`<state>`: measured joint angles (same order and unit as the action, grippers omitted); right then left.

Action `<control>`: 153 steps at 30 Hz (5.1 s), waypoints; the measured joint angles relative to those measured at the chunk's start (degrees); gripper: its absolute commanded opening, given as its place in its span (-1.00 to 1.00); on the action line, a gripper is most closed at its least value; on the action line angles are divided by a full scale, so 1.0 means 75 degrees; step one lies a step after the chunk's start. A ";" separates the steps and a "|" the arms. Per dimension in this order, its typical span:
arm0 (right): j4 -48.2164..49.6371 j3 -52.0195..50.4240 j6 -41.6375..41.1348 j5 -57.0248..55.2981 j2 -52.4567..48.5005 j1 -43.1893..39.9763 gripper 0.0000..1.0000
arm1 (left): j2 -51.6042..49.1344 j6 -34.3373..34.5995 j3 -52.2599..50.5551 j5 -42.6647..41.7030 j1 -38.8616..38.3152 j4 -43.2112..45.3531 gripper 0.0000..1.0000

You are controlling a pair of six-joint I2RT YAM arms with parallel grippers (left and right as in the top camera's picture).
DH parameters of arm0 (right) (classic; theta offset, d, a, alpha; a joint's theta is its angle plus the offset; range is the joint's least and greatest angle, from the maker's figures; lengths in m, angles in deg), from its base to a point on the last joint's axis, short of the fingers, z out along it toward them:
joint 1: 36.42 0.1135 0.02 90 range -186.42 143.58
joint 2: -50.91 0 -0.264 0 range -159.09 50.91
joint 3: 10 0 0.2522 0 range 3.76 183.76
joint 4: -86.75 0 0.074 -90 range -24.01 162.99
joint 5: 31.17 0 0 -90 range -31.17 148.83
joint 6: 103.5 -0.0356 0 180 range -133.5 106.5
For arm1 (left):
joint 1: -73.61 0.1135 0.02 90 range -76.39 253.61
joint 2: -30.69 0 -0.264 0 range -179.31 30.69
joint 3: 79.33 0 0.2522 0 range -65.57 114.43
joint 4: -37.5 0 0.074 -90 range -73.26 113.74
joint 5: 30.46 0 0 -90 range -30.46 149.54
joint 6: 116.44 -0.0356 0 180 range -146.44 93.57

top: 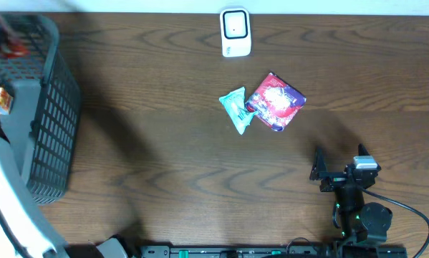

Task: Scan the item barcode
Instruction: 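Grasp the red-orange packet in the basket with the left gripper, then carry the red-orange packet to the table and drop it beside the green packet, then reach the left gripper into the basket and grasp the small orange box, then place the small orange box on the table left of the packets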

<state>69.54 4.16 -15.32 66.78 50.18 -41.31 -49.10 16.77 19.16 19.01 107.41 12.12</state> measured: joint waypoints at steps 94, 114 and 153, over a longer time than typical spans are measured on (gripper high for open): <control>-0.0003 0.0000 0.0000 -0.0006 -0.0003 0.0000 0.99 | -0.5068 -0.7061 0.1134 0.6537 0.0484 -0.1105 0.82; -0.0003 -0.0003 0.0000 -0.0006 -0.0003 0.0000 0.99 | -0.5843 -0.7630 0.1125 0.6639 0.0487 -0.0775 -0.85; -0.0003 -0.0003 0.0000 -0.0006 -0.0003 0.0000 0.99 | -0.1145 -0.1218 0.0597 0.3057 -0.6257 -0.5266 -0.85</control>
<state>69.52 4.14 -15.32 66.74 50.16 -41.31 -57.69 7.63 23.64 41.94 60.48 -27.37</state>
